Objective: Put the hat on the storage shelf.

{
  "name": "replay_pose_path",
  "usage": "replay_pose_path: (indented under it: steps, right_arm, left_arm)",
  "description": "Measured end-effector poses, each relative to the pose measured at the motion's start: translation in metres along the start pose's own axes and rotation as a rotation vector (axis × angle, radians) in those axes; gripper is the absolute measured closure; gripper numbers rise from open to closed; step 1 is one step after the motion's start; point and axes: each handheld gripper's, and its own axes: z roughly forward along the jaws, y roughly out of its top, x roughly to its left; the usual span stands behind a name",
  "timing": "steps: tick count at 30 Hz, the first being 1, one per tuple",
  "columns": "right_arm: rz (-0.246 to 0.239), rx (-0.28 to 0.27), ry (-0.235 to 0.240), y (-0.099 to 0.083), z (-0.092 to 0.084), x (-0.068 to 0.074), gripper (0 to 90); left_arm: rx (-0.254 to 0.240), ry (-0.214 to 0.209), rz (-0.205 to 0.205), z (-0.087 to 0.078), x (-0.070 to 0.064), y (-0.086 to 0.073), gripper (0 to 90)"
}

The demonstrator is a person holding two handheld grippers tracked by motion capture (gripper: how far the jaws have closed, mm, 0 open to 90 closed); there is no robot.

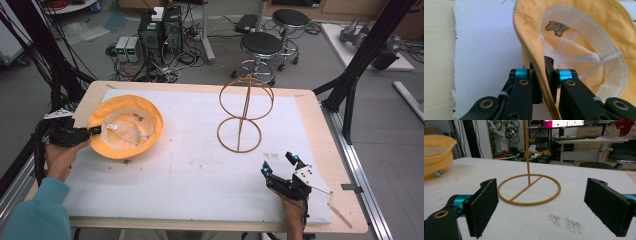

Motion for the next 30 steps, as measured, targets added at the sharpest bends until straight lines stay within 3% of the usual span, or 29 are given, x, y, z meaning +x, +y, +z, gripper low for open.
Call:
replay_pose_path:
  steps: [15,30]
  right_arm:
    - [0.003,0.005,0.000,0.000,0.000,0.000,11.1]
    - [0.006,0.008,0.000,0.000,0.001,0.000,11.1]
  left_arm:
    - [-0.077,-0.021,0.011,-0.008,-0.003,0.004,87.7]
    - [-0.126,-0.016,0.092,-0.012,-0.020,0.034,87.9]
